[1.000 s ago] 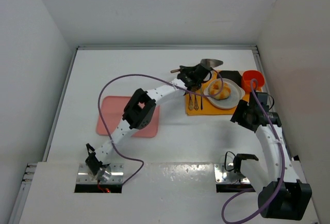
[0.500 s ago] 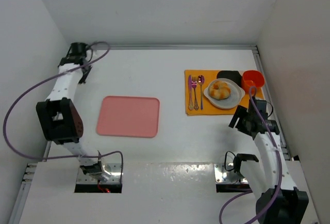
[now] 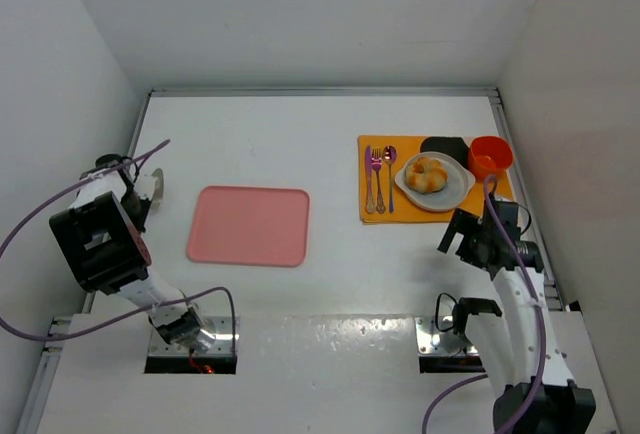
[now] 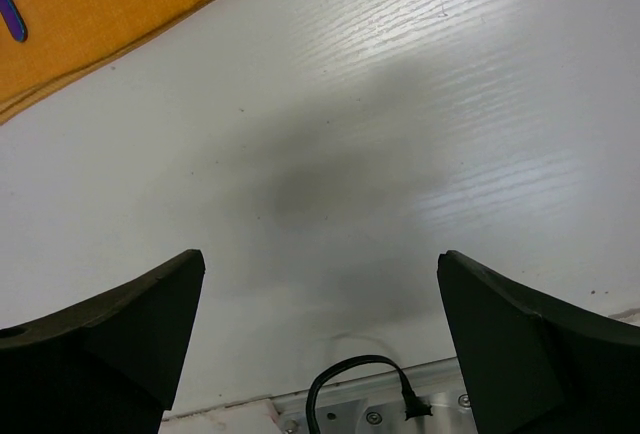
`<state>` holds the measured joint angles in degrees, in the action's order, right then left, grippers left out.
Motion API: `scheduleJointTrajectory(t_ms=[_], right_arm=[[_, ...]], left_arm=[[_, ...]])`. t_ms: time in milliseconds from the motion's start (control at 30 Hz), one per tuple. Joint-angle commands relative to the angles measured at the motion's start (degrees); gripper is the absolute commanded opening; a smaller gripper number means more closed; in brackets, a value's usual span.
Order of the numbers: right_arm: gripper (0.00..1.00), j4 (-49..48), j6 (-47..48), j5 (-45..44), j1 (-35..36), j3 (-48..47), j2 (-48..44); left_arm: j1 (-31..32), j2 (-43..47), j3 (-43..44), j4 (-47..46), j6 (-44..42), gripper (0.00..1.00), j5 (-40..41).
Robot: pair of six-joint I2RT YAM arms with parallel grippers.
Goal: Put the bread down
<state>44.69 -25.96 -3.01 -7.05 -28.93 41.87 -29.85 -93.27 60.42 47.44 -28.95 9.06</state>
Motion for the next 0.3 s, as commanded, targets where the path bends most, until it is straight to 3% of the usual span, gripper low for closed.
scheduleJointTrajectory(t_ms=[0,267], right_arm=[[1.0,1.5,-3.5,-1.7,-0.2,0.4,-2.7],[1.0,4.4,-8.3,-7.4,-0.2,1.1,-9.1]], left_arm=[[-1.1,0.0,-1.4,-2.4,-2.2,0.0,-1.3],[-1.1,-2.2,-2.0,-2.4,-2.9,0.0,0.7]])
